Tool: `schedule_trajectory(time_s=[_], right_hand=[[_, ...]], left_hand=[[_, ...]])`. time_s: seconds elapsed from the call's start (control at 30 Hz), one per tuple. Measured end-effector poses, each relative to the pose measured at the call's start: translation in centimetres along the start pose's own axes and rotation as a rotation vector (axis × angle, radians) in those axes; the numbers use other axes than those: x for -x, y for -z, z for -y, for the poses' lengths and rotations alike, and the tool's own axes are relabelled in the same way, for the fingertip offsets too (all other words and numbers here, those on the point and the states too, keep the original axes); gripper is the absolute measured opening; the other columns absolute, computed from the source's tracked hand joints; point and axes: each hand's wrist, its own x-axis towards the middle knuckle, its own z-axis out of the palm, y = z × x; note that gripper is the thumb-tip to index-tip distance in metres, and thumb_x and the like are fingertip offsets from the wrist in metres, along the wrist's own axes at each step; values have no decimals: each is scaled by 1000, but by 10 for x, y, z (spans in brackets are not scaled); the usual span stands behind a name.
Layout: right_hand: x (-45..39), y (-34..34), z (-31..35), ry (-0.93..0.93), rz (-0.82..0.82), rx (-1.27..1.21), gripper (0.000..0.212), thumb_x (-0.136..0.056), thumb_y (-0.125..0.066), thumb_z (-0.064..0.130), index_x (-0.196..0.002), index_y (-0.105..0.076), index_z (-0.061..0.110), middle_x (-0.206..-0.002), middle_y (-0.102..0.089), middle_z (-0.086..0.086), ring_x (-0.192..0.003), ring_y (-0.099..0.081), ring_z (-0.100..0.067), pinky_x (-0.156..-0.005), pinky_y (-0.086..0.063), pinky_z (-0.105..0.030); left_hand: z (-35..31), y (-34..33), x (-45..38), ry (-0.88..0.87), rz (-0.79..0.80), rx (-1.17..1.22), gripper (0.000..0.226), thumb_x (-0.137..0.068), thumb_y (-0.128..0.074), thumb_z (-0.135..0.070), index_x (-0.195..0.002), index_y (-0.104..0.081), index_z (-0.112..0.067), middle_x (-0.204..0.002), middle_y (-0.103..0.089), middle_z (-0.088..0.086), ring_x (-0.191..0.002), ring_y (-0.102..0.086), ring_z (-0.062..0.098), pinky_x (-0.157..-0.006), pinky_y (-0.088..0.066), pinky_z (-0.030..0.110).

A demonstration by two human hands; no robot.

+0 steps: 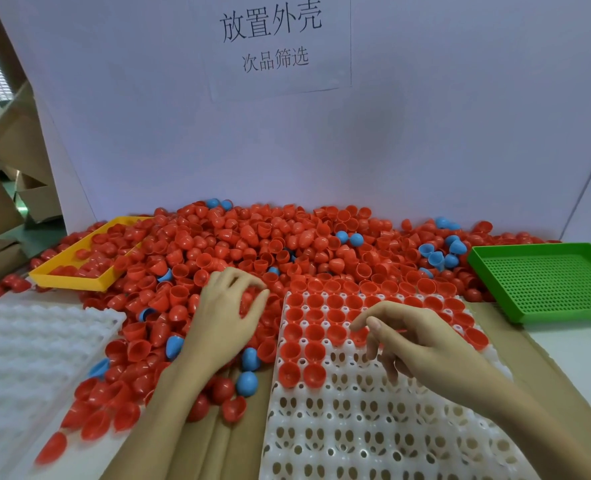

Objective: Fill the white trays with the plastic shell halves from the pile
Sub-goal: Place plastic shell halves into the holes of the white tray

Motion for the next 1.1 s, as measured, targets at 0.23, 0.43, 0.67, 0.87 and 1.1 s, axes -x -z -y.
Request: schedule_trajectory(time_s=[0.23,0.43,0.67,0.87,1.1], right_hand=[[0,-1,0,3,11,15,22,-108,-53,23,-104,-74,25,-82,-73,-8,-57,-68,-19,-51,-45,-15],[0,-1,0,6,12,7,23,-108,-54,23,-102,-76,27,-81,-73,-8,-57,-68,-21,-50,-45,-15],[0,-2,1,10,34,27,27,-108,-53,26,-98,-75,37,-84,-74,-6,-59,-69,-20,-51,-45,-15],[0,-1,-1,11,28,12,25,-108,-53,23,-101,-76,30,-82,-72,-8,-58,-68,-21,-50,-45,-15],[0,-1,-2,10,21,18,24,-108,-53,20,-103,-76,25,-82,-72,-8,-58,-68,-20,-50,-45,-15]], left_hand=[[38,-10,-2,182,266,-401,63,-104,-27,-64,-155,-47,-33,-170,-26,-7,-153,-22,14,-122,-18,39],[34,-1,-6,268,-103,-343,43,-107,-52,-44,-144,-59,-22,-164,-35,14,-149,-31,34,-115,-28,55],[47,1,-8,342,-5,-404,48,-107,-50,-42,-148,-56,-20,-157,-48,10,-147,-38,29,-117,-23,52],[58,-2,-6,277,-55,-369,29,-102,-63,-33,-125,-69,-17,-128,-65,5,-127,-55,28,-110,-30,49],[58,-5,-3,236,-108,-425,16,-100,-68,-28,-110,-79,-22,-119,-66,7,-124,-54,31,-108,-28,54]])
